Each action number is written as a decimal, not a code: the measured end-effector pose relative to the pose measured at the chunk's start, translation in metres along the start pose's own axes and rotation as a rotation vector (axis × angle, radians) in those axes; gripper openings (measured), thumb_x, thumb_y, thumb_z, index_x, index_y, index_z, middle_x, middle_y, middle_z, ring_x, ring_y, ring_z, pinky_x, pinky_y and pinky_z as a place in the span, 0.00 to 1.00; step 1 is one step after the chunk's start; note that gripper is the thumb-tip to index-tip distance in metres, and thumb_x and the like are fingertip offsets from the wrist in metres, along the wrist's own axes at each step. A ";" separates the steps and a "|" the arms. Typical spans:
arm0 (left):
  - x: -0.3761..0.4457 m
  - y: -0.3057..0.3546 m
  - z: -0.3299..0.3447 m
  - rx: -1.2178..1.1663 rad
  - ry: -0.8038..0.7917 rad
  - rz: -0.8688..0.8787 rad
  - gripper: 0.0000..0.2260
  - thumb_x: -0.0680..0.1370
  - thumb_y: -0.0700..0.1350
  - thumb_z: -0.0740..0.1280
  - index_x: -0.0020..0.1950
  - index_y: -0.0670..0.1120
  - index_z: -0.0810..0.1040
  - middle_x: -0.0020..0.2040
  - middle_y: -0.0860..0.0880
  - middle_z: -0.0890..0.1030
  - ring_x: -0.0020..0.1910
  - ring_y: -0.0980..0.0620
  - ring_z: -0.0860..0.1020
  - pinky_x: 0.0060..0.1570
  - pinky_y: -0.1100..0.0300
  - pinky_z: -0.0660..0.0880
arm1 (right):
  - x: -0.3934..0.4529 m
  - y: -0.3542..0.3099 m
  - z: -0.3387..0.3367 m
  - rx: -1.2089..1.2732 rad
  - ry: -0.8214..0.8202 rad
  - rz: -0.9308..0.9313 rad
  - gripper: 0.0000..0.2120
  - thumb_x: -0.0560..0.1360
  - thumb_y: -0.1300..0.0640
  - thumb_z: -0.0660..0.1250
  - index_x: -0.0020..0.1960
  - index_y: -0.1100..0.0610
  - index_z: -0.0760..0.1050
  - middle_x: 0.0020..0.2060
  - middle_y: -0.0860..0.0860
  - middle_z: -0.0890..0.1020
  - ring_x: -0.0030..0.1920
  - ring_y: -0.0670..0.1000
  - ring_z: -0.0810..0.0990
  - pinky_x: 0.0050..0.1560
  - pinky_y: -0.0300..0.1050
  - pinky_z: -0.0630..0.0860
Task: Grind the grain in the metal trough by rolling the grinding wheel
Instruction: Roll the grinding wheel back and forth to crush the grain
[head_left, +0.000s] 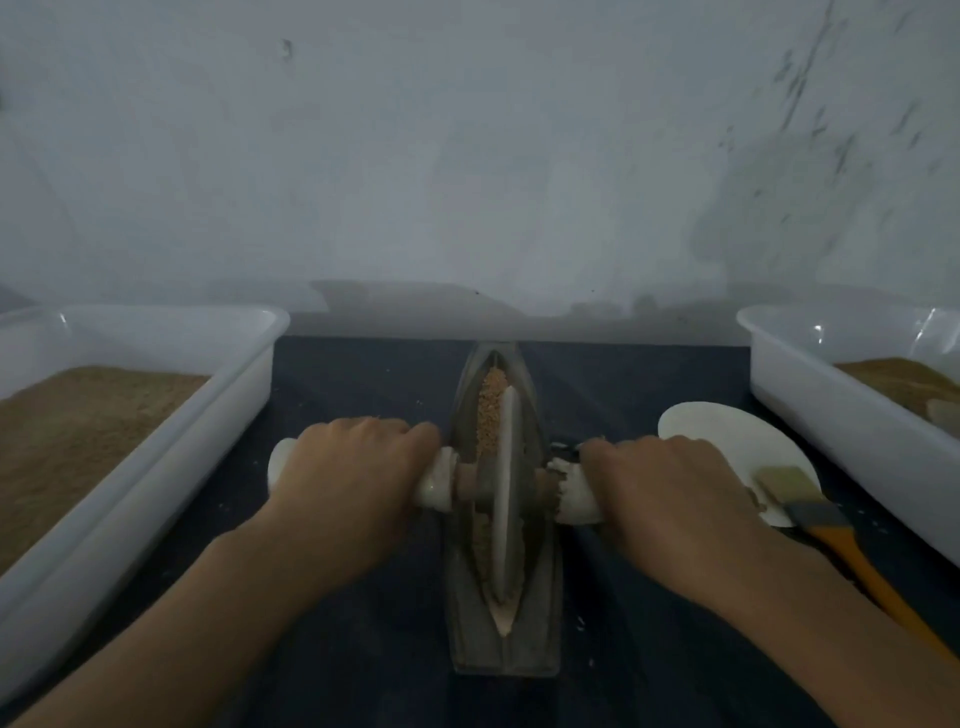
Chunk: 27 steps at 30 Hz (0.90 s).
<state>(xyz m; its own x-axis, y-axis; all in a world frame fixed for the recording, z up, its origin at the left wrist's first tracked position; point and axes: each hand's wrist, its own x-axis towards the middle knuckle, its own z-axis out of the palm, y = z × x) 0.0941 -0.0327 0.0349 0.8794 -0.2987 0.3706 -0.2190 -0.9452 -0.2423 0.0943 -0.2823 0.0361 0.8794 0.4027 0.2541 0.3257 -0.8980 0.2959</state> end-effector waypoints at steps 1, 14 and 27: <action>0.002 -0.001 0.002 0.015 -0.004 -0.016 0.19 0.70 0.57 0.67 0.38 0.57 0.54 0.32 0.57 0.61 0.31 0.57 0.61 0.31 0.59 0.56 | 0.005 0.000 0.002 0.012 0.005 0.006 0.11 0.71 0.53 0.66 0.43 0.48 0.62 0.37 0.46 0.75 0.35 0.51 0.75 0.31 0.45 0.59; 0.067 -0.007 0.037 0.039 0.028 -0.079 0.13 0.73 0.49 0.67 0.42 0.52 0.61 0.42 0.51 0.78 0.40 0.46 0.78 0.34 0.54 0.61 | 0.084 0.014 0.029 0.041 0.025 0.068 0.11 0.72 0.47 0.66 0.44 0.50 0.65 0.38 0.51 0.77 0.34 0.53 0.69 0.35 0.46 0.63; 0.007 -0.001 0.015 -0.003 0.008 -0.029 0.18 0.72 0.53 0.67 0.40 0.55 0.56 0.32 0.55 0.62 0.30 0.54 0.64 0.31 0.57 0.58 | 0.013 0.001 0.006 -0.022 0.024 -0.021 0.13 0.66 0.48 0.69 0.39 0.46 0.64 0.27 0.45 0.68 0.27 0.49 0.67 0.27 0.42 0.50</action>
<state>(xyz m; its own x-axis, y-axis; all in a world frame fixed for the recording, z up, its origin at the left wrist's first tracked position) 0.1068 -0.0318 0.0242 0.8819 -0.2720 0.3850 -0.1945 -0.9539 -0.2284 0.1080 -0.2794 0.0346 0.8636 0.4261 0.2696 0.3363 -0.8852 0.3216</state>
